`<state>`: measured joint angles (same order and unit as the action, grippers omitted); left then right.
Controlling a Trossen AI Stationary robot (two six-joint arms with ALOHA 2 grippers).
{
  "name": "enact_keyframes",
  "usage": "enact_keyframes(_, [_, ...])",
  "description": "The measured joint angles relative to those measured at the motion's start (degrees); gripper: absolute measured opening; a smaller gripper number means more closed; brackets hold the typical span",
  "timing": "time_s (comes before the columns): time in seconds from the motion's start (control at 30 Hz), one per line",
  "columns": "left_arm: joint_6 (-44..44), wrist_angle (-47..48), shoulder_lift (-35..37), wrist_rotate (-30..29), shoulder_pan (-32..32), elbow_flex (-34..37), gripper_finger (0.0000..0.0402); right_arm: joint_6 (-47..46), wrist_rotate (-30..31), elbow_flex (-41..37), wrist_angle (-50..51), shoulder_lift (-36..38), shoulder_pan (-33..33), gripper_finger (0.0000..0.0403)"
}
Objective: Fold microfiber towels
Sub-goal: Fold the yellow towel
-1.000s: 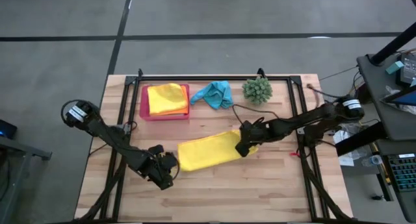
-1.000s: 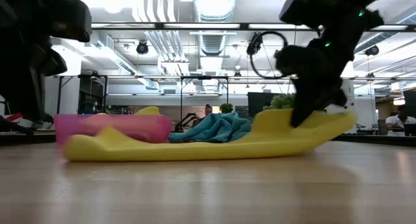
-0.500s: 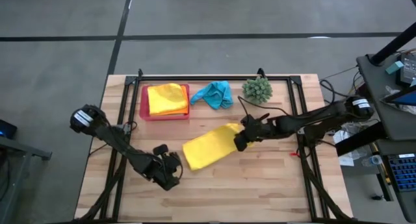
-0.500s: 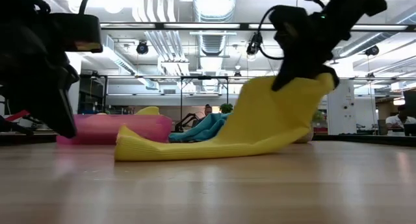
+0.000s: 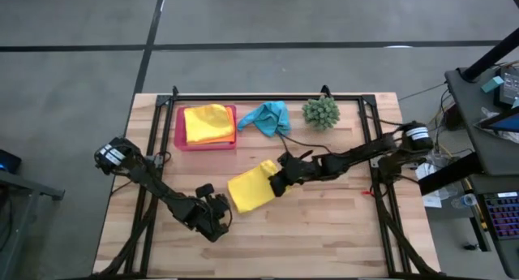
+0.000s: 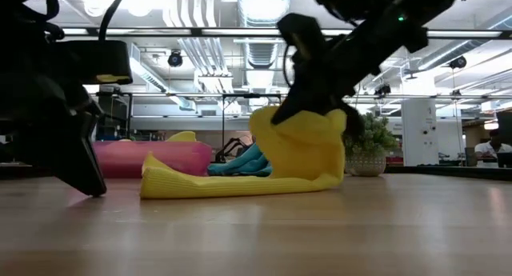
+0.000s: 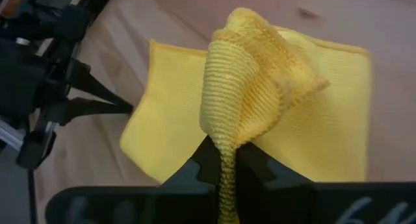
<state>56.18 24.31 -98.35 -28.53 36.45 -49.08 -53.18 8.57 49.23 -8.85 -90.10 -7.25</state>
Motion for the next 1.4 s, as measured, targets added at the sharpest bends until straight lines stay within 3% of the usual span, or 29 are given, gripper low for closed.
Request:
enact_keyframes(0.47, [0.1, -2.1, -0.6, -2.2, -0.1, 0.0, 0.0000, 4.4, 0.0, 15.2, 1.5, -15.0, -0.1, 0.0013])
enact_keyframes(1.17, [0.3, -3.8, -0.9, -3.6, -0.1, 0.7, 0.0000, 6.2, 2.1, 26.0, 2.9, -24.2, -1.4, 0.0014])
enact_keyframes(1.4, [-0.9, -4.4, -0.9, -3.6, -0.1, 0.7, 0.0000, 9.5, 2.1, 28.3, 6.3, -24.3, -1.4, 0.0079])
